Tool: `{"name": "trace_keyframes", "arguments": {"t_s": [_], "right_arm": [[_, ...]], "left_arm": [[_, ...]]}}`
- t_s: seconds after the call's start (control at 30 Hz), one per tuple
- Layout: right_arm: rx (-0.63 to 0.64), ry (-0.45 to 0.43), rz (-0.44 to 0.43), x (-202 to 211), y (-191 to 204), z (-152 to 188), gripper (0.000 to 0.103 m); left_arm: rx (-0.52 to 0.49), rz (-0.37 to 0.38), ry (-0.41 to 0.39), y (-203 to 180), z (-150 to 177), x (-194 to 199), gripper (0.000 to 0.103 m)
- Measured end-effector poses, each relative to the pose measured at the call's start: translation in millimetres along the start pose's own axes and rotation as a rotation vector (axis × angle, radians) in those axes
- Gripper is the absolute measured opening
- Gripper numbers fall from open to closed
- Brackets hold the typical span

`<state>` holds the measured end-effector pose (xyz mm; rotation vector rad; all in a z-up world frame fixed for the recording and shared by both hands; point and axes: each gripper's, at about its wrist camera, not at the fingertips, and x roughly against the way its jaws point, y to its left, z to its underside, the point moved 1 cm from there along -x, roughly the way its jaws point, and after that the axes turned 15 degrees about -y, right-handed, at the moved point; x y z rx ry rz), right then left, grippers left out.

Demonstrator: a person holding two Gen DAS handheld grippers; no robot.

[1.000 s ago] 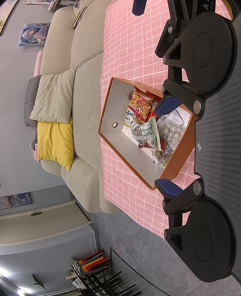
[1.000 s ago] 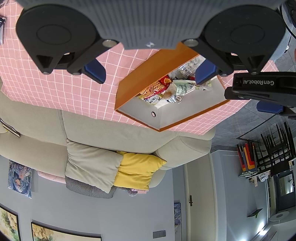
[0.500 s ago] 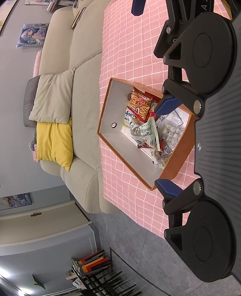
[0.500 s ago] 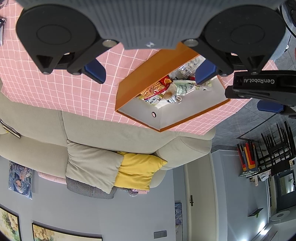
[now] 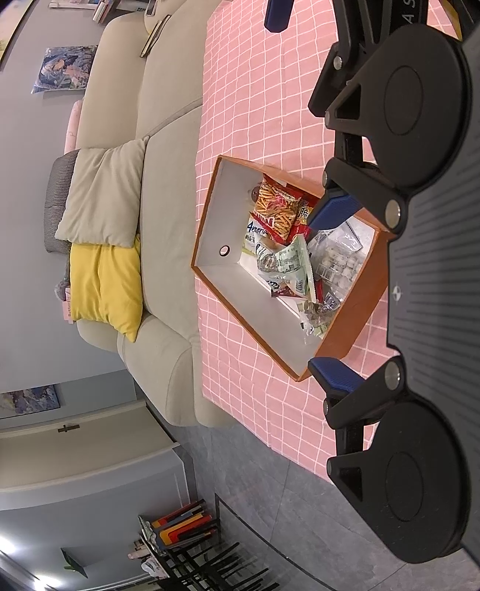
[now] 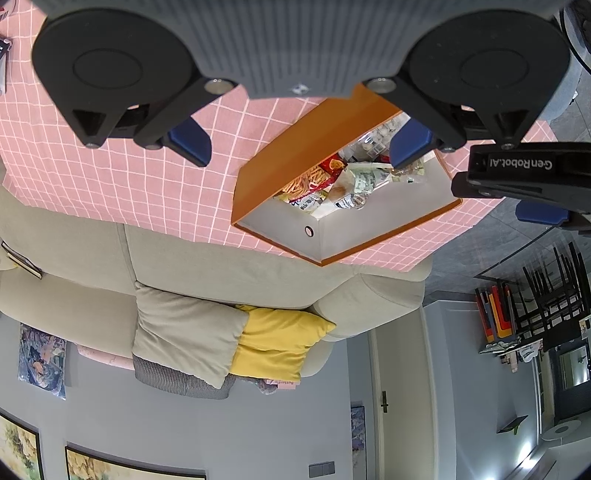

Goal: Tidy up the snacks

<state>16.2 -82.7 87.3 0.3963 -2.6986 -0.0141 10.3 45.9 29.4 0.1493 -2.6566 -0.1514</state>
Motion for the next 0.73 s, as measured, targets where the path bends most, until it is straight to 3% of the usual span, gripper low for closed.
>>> {"name": "trace_keyframes", "arguments": {"t_s": [0.73], "right_arm": [[-0.016,0.017,0.017,-3.3,-4.1,3.7,0.099]], "left_arm": [[0.003,0.032,0.001,0.0,-2.0,-4.3,0.092]]}}
